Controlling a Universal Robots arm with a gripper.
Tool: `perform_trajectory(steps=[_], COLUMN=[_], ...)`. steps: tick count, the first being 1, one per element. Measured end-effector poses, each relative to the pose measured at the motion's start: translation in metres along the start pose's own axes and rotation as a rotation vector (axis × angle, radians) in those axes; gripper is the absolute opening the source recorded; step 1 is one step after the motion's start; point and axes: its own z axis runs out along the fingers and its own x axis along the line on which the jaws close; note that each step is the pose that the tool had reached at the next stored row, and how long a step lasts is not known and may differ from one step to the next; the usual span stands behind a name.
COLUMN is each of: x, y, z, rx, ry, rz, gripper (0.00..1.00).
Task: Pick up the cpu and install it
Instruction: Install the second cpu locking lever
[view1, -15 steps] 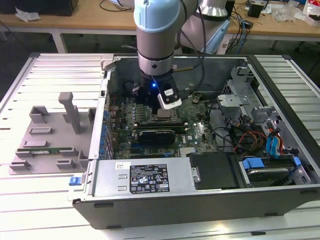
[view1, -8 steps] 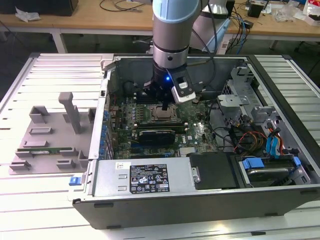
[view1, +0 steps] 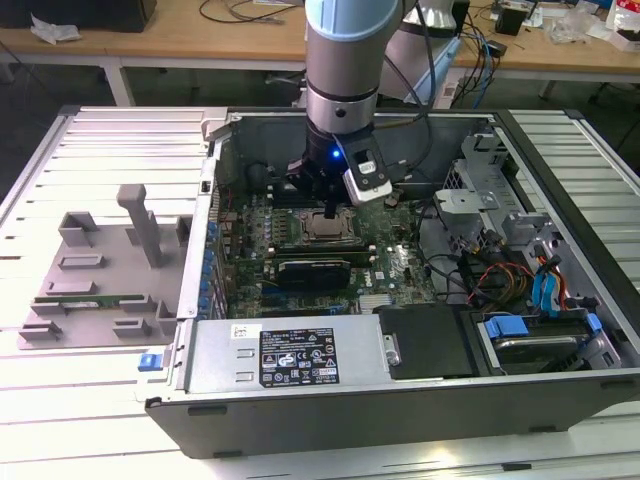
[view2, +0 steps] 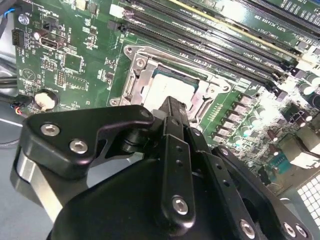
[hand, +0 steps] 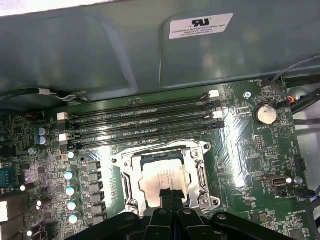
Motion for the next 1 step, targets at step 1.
perform_trajectory(steps=[1], x=[0.0000], y=[0.0000], z=[0.0000], rx=[0.0001], ry=[0.0000], rz=[0.000], gripper=[0.11])
